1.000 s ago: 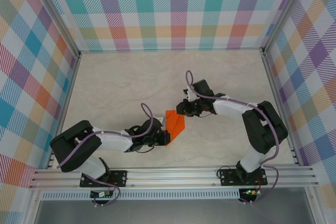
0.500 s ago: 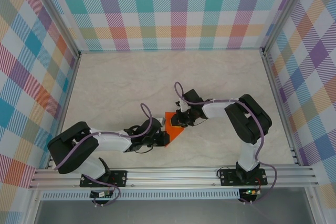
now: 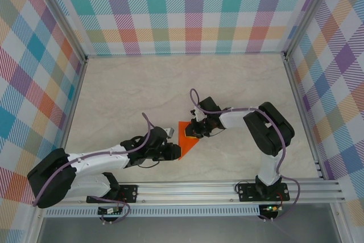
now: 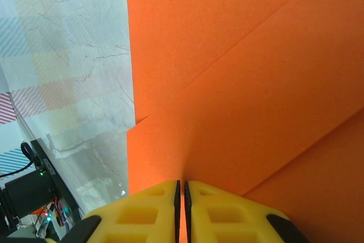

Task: Fold a paper plane with a square sheet of paper (pick it up from the middle)
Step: Fourth fold the wing at the center of the table.

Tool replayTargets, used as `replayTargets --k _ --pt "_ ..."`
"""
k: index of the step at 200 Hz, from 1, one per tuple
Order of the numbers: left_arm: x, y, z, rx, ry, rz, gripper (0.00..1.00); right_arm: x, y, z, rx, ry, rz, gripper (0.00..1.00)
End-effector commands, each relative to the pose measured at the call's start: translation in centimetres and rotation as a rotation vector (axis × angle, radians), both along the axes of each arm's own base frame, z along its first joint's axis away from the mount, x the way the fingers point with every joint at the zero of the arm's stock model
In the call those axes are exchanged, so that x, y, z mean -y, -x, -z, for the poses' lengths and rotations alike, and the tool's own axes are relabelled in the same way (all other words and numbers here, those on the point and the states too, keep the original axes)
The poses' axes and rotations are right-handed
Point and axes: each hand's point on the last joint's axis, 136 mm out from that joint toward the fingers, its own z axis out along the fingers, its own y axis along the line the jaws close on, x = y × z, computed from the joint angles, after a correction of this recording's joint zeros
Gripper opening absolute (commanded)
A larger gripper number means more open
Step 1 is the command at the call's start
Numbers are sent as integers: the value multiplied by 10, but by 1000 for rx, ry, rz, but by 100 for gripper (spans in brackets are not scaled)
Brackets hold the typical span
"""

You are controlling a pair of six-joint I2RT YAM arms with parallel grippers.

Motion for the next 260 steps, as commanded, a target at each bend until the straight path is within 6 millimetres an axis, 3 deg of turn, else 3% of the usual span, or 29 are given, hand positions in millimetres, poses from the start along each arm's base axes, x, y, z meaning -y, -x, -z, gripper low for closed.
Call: replayTargets --k 1,40,82,159,222,260 --pt "12 -4 -8 -55 64 -11 28 19 5 39 -30 124 34 14" --pt "32 -7 7 -128 108 13 28 20 6 43 -43 131 36 14" --pt "20 -6 22 -141 58 -22 27 20 7 47 -53 136 35 14" --pt "2 -3 30 -133 5 -43 28 22 8 50 -58 149 34 14" --pt "20 -13 -7 -49 141 -23 29 24 10 52 -62 160 33 14" --pt "23 -15 4 -70 121 -21 30 25 10 54 -64 164 34 14"
